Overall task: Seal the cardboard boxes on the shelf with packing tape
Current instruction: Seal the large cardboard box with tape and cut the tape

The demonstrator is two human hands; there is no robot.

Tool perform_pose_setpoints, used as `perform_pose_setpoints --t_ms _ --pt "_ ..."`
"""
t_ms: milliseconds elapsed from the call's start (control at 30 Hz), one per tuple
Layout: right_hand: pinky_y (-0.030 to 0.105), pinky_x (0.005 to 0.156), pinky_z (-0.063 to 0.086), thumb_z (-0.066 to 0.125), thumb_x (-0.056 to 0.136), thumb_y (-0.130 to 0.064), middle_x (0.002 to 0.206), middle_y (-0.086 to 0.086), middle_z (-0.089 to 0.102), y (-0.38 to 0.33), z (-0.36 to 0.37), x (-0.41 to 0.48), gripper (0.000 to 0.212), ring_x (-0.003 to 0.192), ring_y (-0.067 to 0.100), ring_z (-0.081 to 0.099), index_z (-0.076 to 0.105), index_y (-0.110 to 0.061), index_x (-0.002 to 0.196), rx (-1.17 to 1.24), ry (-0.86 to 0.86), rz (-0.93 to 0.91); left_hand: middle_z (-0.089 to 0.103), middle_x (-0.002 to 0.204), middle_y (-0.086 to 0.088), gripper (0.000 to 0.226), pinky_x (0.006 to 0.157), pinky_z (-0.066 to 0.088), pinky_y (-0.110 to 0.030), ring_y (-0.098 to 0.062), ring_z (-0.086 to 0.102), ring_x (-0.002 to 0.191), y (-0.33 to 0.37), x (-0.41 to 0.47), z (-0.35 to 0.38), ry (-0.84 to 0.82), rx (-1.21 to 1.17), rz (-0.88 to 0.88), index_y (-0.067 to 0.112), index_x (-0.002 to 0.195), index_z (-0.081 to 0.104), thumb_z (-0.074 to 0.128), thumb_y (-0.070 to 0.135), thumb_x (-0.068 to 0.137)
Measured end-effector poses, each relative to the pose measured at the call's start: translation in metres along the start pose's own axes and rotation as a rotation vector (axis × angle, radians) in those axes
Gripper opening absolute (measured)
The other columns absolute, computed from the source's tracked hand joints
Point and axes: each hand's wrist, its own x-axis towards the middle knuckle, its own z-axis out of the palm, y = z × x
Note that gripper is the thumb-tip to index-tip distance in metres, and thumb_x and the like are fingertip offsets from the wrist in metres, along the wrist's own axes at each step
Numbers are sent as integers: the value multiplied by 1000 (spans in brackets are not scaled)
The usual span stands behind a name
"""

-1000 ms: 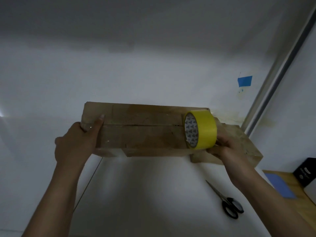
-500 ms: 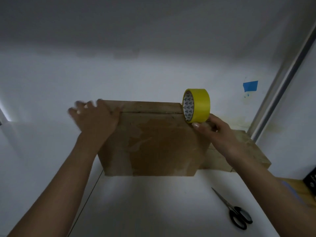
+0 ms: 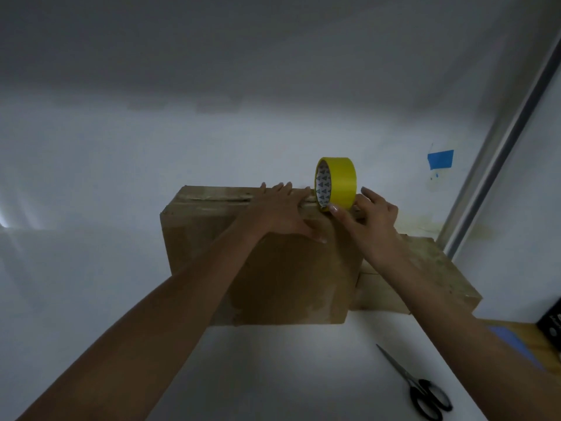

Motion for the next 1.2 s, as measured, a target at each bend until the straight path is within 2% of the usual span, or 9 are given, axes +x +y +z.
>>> perform_pose_setpoints --t_ms 133,233,333,533,667,800,933,1067,1200 --pt "34 77 50 55 82 -65 95 -5 66 -12 4 0 48 101 22 55 68 -22 98 68 76 -52 3 167 -6 123 122 -4 -52 -23 1 154 -2 1 -2 -22 -6 -1 38 157 6 58 92 59" --pt "14 60 42 68 86 -44 76 -10 64 -18 -2 3 22 72 3 58 64 -23 85 168 17 2 1 167 -7 123 122 -5 -52 -23 -1 154 -1 1 -2 -33 5 -4 39 157 4 57 92 60" --pt "15 53 36 73 83 -41 65 -5 59 -16 -9 5 31 58 1 51 63 -11 82 211 -20 29 -2 167 -6 125 122 -5 -53 -23 -3 154 0 1 -2 -48 17 -10 38 157 1 56 93 59" --pt "47 73 49 76 67 -57 77 24 60 -41 -34 0 72 72 27 59 57 11 81 568 -18 154 -5 166 -10 127 121 -5 -56 -27 -3 153 1 -1 -4 -69 29 3 33 158 -4 53 93 61" --pt "50 68 49 79 66 -46 62 5 55 -55 -41 -25 42 64 22 57 58 -12 53 606 -78 253 -7 166 -11 122 121 -4 -56 -29 -4 153 1 3 -5 -75 64 3 30 158 -7 52 88 68" --pt "47 70 51 78 58 -46 77 11 60 -58 -45 -41 68 69 26 61 59 12 89 666 -85 377 -8 166 -11 126 121 -5 -56 -29 -4 153 1 5 -5 -96 73 -2 30 158 -9 48 91 63" --pt "55 74 53 80 55 -47 81 15 58 -61 -48 -49 54 73 29 60 63 -5 85 639 -109 421 -7 166 -11 127 121 -4 -57 -29 -2 153 0 6 -3 -83 72 1 30 158 -7 49 92 62" --pt "58 85 53 81 52 -50 93 23 68 -62 -50 -54 76 82 28 67 64 9 97 617 -136 509 -5 166 -11 133 120 -4 -58 -29 -2 153 -1 5 -4 -74 66 19 30 158 -6 57 91 58" --pt "57 86 55 81 67 -38 91 8 75 -62 -57 -62 35 84 31 72 75 -16 94 609 -216 593 -6 166 -11 139 119 -5 -60 -30 -3 153 -1 5 -6 -100 73 19 32 158 -8 66 88 54"
